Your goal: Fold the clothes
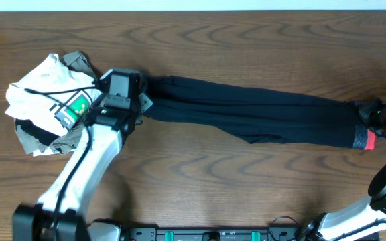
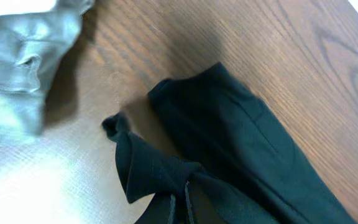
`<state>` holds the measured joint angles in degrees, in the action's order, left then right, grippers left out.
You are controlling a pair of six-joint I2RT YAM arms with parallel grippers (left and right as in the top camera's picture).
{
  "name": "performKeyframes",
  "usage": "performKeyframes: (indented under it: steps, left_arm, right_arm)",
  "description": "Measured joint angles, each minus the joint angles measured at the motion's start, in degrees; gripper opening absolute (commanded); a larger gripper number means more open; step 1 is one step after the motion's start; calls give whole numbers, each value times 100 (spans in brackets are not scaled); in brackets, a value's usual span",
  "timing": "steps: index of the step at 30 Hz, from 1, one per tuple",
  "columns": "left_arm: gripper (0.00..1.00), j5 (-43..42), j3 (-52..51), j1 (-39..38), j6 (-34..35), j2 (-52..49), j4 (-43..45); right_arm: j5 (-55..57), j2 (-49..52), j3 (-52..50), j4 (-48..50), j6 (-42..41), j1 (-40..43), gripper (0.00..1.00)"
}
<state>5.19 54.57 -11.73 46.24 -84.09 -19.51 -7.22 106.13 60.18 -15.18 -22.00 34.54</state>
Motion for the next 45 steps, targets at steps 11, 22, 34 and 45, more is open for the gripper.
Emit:
performKeyframes:
  steps: [11,22,34,45]
  left_arm:
    - [6,118,11,0,-372,-1119,1965]
    - [6,297,11,72,-431,-1665,2643]
    - [47,337,11,81,-485,-1969,3185]
    - [66,-208,11,81,-800,-1980,3025]
  right_arm:
    - [-114,0,7,160,-13,0,21]
    - [-201,0,7,278,-13,0,24]
    - [-205,0,9,457,-61,0,41]
    - [-544,0,13,1038,-103,15,64]
